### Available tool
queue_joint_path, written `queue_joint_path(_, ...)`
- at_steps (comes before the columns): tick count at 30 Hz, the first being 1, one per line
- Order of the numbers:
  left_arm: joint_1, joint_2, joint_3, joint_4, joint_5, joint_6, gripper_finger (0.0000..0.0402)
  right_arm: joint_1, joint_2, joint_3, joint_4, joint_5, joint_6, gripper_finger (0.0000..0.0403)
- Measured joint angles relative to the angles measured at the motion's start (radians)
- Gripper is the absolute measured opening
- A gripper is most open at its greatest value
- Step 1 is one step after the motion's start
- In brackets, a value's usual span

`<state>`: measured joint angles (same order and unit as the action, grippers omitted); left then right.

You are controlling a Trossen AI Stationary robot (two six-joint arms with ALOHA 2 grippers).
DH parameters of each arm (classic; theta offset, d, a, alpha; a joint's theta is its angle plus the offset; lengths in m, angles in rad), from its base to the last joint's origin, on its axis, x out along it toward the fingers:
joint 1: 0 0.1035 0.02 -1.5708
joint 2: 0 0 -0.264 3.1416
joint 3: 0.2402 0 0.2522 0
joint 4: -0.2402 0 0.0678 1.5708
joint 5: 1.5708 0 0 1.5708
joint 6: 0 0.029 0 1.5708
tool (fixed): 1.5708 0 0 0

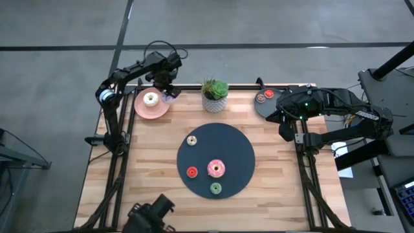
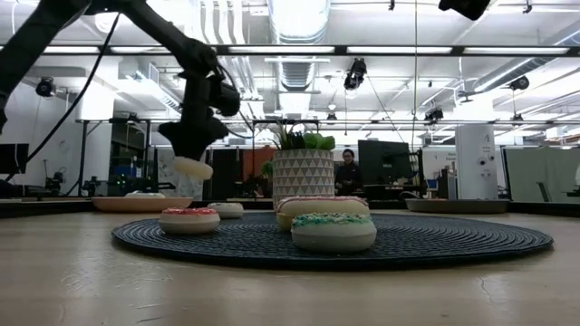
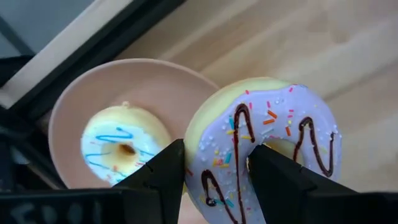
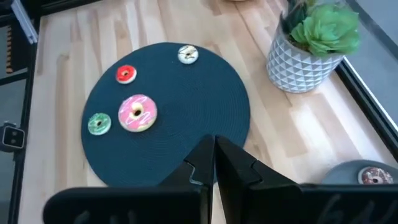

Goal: Pick & Place donuts
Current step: Put the large purple donut on the pink plate

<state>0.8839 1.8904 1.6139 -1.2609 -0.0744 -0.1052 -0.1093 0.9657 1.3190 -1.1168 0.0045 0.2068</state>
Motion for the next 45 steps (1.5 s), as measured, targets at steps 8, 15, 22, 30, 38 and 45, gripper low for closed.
queue_joint_path(8, 0.049, 0.0, -0.047, 0.022, -0.104, -0.025, 0.0147, 0.0, 0.0, 0.0, 0.001, 0.013, 0.003, 0.0009)
queue_joint_path(15, 0.065, 0.0, -0.104, 0.05, -0.108, -0.03, 0.0147, 0.0, 0.0, 0.0, 0.008, 0.031, 0.003, 0.0009)
queue_joint_path(22, 0.066, 0.0, -0.163, 0.107, -0.107, -0.037, 0.0147, 0.0, 0.0, 0.0, 0.01, 0.057, 0.003, 0.0009)
queue_joint_path(30, 0.066, 0.001, -0.171, 0.138, -0.137, -0.045, 0.0147, 0.0, 0.0, 0.0, 0.042, 0.06, 0.002, 0.0009)
queue_joint_path(38, 0.066, 0.001, -0.173, 0.154, -0.154, -0.049, 0.0147, 0.0, 0.0, 0.0, 0.046, 0.065, 0.002, 0.0009)
queue_joint_path(45, 0.066, 0.002, -0.182, 0.153, -0.155, -0.048, 0.0147, 0.0, 0.0, 0.0, 0.049, 0.078, 0.002, 0.0009)
